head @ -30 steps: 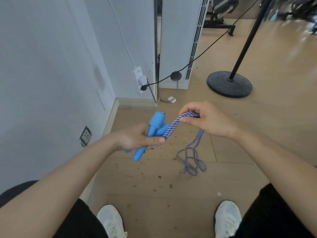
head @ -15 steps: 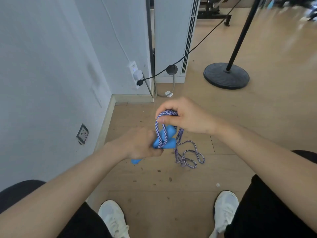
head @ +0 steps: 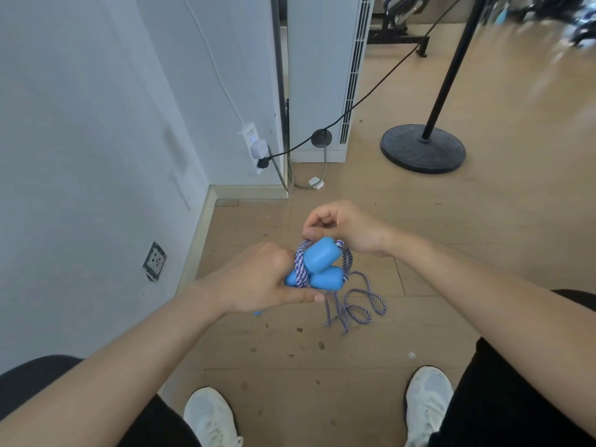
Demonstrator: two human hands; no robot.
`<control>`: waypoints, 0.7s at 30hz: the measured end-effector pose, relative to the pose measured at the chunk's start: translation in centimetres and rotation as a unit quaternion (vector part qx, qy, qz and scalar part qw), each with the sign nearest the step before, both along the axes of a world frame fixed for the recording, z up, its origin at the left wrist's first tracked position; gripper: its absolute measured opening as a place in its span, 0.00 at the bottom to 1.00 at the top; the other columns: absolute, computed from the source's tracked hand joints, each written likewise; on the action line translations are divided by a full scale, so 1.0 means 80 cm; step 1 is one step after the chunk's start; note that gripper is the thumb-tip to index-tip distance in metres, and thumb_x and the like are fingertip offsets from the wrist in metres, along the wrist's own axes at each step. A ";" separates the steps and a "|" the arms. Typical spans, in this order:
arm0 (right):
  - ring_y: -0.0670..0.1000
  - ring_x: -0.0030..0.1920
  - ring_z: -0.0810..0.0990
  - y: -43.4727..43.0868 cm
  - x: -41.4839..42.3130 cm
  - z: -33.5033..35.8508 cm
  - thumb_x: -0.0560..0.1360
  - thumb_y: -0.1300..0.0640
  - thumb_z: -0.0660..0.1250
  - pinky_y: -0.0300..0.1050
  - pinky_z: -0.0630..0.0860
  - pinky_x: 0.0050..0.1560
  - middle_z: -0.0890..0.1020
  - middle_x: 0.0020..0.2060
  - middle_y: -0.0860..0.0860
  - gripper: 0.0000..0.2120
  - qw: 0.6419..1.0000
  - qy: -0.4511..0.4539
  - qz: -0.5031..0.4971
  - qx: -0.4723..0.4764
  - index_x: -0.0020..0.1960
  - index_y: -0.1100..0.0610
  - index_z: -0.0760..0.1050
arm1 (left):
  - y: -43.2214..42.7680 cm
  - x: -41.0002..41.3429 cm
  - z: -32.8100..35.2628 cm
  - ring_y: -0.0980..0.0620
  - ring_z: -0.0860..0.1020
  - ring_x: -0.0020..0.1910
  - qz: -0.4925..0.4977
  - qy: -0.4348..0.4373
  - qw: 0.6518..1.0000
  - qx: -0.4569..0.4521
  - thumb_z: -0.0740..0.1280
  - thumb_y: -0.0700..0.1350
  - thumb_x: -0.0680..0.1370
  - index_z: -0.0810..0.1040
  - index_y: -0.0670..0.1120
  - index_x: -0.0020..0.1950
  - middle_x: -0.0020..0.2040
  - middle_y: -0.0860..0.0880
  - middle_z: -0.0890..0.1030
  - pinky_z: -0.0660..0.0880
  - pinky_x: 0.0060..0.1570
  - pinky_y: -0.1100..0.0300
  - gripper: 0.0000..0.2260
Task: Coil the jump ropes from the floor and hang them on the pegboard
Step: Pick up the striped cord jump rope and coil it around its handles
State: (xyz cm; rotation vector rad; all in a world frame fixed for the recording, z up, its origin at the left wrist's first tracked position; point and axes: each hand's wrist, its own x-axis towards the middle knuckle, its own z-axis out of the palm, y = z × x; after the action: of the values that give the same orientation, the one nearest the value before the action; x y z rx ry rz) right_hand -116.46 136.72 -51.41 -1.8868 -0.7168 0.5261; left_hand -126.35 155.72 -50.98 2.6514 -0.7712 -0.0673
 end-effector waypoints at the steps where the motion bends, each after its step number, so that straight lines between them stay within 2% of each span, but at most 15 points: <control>1: 0.52 0.37 0.75 -0.001 0.000 -0.004 0.76 0.63 0.70 0.48 0.72 0.39 0.84 0.39 0.60 0.11 1.000 0.005 -0.008 -0.002 0.40 0.49 0.82 | 0.005 0.001 0.001 0.49 0.71 0.30 0.016 -0.023 1.000 -0.008 0.63 0.70 0.73 0.70 0.47 0.37 0.29 0.49 0.71 0.66 0.32 0.58 0.26; 2: 0.52 0.35 0.73 -0.001 -0.002 -0.005 0.76 0.63 0.69 0.46 0.69 0.35 0.81 0.36 0.61 0.11 1.000 0.006 -0.018 -0.007 0.40 0.50 0.82 | 0.009 0.001 0.002 0.48 0.70 0.29 0.037 -0.047 0.998 -0.015 0.63 0.71 0.73 0.71 0.46 0.37 0.28 0.48 0.70 0.67 0.31 0.56 0.27; 3: 0.52 0.33 0.70 -0.002 -0.004 -0.008 0.75 0.59 0.68 0.44 0.66 0.32 0.77 0.33 0.60 0.06 1.000 0.018 -0.021 -0.007 0.41 0.53 0.81 | 0.013 0.000 0.004 0.49 0.69 0.28 0.057 -0.066 0.996 -0.028 0.63 0.71 0.72 0.72 0.46 0.36 0.27 0.49 0.70 0.67 0.30 0.57 0.27; 5: 0.49 0.31 0.66 -0.004 -0.007 -0.013 0.73 0.50 0.66 0.39 0.63 0.29 0.73 0.32 0.56 0.13 1.000 0.018 -0.022 0.003 0.45 0.60 0.81 | 0.015 -0.002 0.009 0.51 0.66 0.25 0.099 -0.099 0.987 -0.081 0.70 0.66 0.72 0.70 0.51 0.32 0.23 0.51 0.67 0.62 0.28 0.64 0.22; 7: 0.45 0.28 0.64 -0.007 -0.009 -0.016 0.76 0.51 0.66 0.37 0.62 0.28 0.71 0.29 0.51 0.09 1.000 0.000 -0.026 0.006 0.43 0.54 0.82 | 0.013 -0.002 0.016 0.52 0.64 0.24 0.178 -0.120 0.967 -0.134 0.75 0.60 0.71 0.60 0.54 0.27 0.21 0.52 0.64 0.61 0.27 0.65 0.26; 9: 0.43 0.26 0.63 -0.013 -0.009 -0.018 0.81 0.54 0.65 0.36 0.62 0.28 0.67 0.25 0.45 0.13 0.999 -0.035 -0.031 0.007 0.41 0.44 0.83 | 0.018 0.003 0.022 0.52 0.63 0.23 0.270 -0.096 0.943 -0.168 0.76 0.59 0.71 0.57 0.51 0.26 0.20 0.51 0.63 0.59 0.26 0.63 0.29; 10: 0.42 0.26 0.62 -0.014 -0.011 -0.016 0.82 0.55 0.65 0.34 0.61 0.28 0.65 0.24 0.43 0.12 0.998 -0.045 -0.037 0.002 0.46 0.44 0.84 | 0.022 0.006 0.023 0.52 0.62 0.23 0.297 -0.081 0.935 -0.178 0.76 0.59 0.71 0.59 0.49 0.26 0.20 0.51 0.62 0.57 0.27 0.61 0.29; 12: 0.42 0.26 0.60 -0.012 -0.018 -0.014 0.82 0.56 0.64 0.33 0.60 0.29 0.63 0.24 0.42 0.10 0.997 -0.068 -0.037 -0.004 0.56 0.50 0.84 | 0.029 0.010 0.024 0.53 0.62 0.24 0.315 -0.068 0.926 -0.198 0.76 0.58 0.72 0.61 0.47 0.28 0.21 0.53 0.60 0.57 0.28 0.61 0.27; 15: 0.43 0.30 0.60 -0.006 -0.028 -0.016 0.82 0.54 0.63 0.39 0.60 0.32 0.63 0.28 0.42 0.11 0.994 -0.101 -0.015 -0.034 0.60 0.47 0.82 | 0.032 0.014 0.020 0.53 0.64 0.24 0.328 -0.069 0.920 -0.204 0.75 0.58 0.72 0.64 0.47 0.29 0.23 0.53 0.62 0.58 0.27 0.61 0.25; 17: 0.48 0.32 0.63 -0.007 -0.036 -0.014 0.82 0.50 0.62 0.43 0.65 0.35 0.65 0.31 0.47 0.10 0.988 -0.125 0.018 -0.084 0.60 0.45 0.80 | 0.034 0.019 0.019 0.54 0.63 0.24 0.345 -0.072 0.917 -0.189 0.75 0.59 0.72 0.64 0.46 0.29 0.23 0.53 0.63 0.58 0.28 0.61 0.26; 18: 0.52 0.33 0.66 -0.009 -0.038 -0.011 0.82 0.48 0.62 0.45 0.69 0.37 0.68 0.31 0.51 0.10 0.982 -0.142 0.035 -0.121 0.58 0.47 0.80 | 0.036 0.022 0.018 0.54 0.62 0.25 0.355 -0.069 0.914 -0.185 0.75 0.60 0.72 0.64 0.46 0.30 0.24 0.53 0.64 0.58 0.28 0.59 0.26; 19: 0.54 0.34 0.68 -0.012 -0.041 -0.008 0.82 0.47 0.61 0.47 0.70 0.38 0.71 0.32 0.55 0.11 0.974 -0.162 0.053 -0.153 0.53 0.52 0.79 | 0.039 0.025 0.018 0.53 0.63 0.25 0.366 -0.063 0.911 -0.182 0.75 0.60 0.72 0.64 0.45 0.30 0.24 0.52 0.64 0.59 0.29 0.58 0.26; 21: 0.51 0.32 0.66 -0.017 -0.049 0.002 0.82 0.49 0.61 0.46 0.66 0.36 0.70 0.32 0.57 0.14 0.955 -0.199 0.086 -0.202 0.43 0.57 0.73 | 0.047 0.031 0.017 0.51 0.65 0.27 0.378 -0.049 0.910 -0.163 0.73 0.62 0.72 0.65 0.46 0.31 0.26 0.51 0.66 0.60 0.29 0.56 0.26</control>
State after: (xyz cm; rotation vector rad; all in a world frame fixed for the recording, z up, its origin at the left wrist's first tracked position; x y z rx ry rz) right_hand -120.35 135.40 -51.22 -2.3631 -1.1111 0.4266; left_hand -123.89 159.45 -49.65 2.4491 0.2450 0.3674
